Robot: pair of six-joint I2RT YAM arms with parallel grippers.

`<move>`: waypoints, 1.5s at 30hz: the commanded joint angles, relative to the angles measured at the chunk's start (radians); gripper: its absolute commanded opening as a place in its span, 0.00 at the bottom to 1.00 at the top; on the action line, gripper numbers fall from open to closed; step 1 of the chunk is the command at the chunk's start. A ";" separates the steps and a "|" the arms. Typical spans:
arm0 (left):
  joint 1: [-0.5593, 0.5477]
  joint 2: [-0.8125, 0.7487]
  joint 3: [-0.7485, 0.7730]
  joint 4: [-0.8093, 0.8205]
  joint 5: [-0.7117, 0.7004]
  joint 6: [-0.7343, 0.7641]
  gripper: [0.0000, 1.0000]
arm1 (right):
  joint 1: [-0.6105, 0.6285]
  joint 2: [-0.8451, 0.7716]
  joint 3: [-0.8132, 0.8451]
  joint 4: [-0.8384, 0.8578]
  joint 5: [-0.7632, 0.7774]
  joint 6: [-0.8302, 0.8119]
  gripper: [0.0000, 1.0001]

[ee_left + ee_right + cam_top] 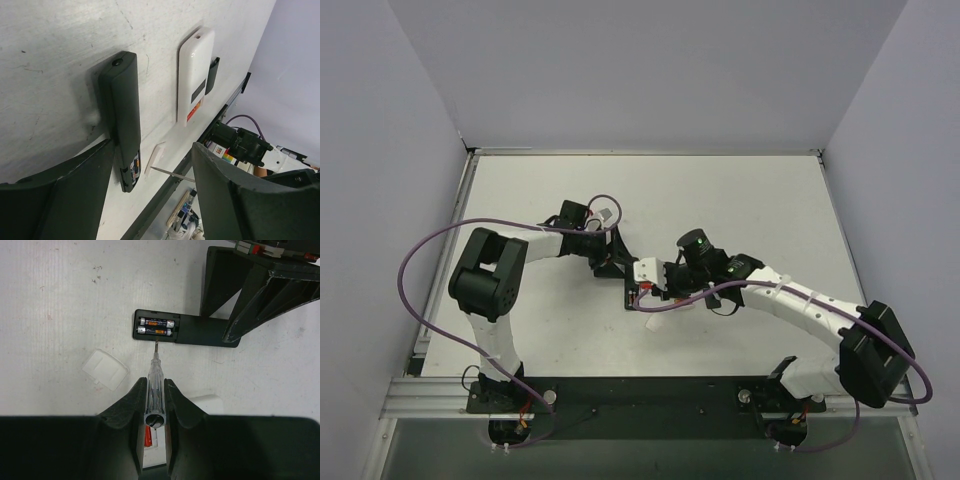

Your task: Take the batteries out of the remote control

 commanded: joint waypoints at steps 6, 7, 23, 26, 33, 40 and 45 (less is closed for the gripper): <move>0.001 0.008 0.022 0.024 0.061 0.020 0.71 | 0.023 0.045 0.069 0.010 0.001 -0.033 0.00; 0.001 0.002 0.025 0.011 0.049 0.028 0.71 | 0.025 0.047 0.069 0.019 0.001 -0.030 0.00; 0.002 -0.005 0.042 -0.064 0.018 0.082 0.55 | 0.053 0.116 0.104 0.037 0.044 -0.026 0.00; 0.002 0.001 0.048 -0.090 0.007 0.093 0.52 | 0.057 0.122 0.105 0.040 0.054 -0.021 0.00; 0.002 0.013 0.051 -0.133 -0.004 0.103 0.45 | 0.066 0.130 0.104 0.021 0.067 -0.003 0.00; 0.002 0.038 0.051 -0.176 -0.024 0.119 0.37 | 0.074 0.127 0.043 0.066 0.097 0.060 0.00; 0.001 0.047 0.051 -0.184 -0.027 0.117 0.33 | 0.085 0.118 0.004 0.114 0.157 0.070 0.00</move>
